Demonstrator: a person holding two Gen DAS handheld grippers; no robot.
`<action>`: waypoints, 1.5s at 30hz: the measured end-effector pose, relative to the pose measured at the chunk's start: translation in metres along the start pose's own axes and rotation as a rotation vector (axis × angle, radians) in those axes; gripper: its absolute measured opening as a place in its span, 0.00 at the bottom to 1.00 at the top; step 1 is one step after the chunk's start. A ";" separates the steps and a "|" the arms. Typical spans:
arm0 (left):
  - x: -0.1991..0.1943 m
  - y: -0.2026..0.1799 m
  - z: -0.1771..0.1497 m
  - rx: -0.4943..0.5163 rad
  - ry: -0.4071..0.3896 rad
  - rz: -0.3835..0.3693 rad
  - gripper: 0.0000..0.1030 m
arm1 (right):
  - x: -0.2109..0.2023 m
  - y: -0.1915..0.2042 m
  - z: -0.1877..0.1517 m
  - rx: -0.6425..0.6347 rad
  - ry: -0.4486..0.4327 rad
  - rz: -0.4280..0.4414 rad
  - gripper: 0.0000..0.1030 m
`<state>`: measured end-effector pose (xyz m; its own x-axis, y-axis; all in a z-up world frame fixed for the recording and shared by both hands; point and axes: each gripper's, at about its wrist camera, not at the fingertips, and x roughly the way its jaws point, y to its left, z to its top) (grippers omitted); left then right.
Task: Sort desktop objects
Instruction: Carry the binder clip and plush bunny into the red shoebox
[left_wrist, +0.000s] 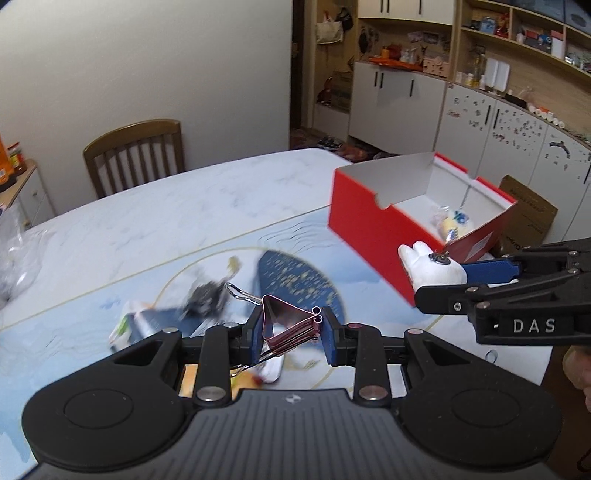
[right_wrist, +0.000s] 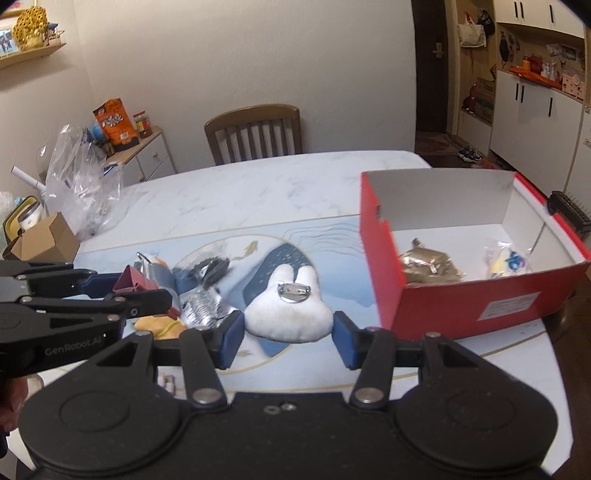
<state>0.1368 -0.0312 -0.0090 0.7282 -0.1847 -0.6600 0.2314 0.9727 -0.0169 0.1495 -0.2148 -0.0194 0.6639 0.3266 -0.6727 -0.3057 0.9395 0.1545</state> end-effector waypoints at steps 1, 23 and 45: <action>0.001 -0.004 0.003 0.004 -0.002 -0.007 0.29 | -0.002 -0.003 0.001 0.001 -0.004 -0.004 0.49; 0.058 -0.119 0.076 0.128 -0.041 -0.109 0.29 | -0.024 -0.118 0.030 0.031 -0.062 -0.057 0.49; 0.145 -0.187 0.129 0.194 0.052 -0.141 0.29 | 0.034 -0.223 0.082 -0.044 0.032 -0.047 0.49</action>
<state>0.2828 -0.2582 -0.0048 0.6467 -0.3047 -0.6993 0.4518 0.8916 0.0293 0.2958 -0.4051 -0.0174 0.6559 0.2782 -0.7017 -0.3049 0.9480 0.0909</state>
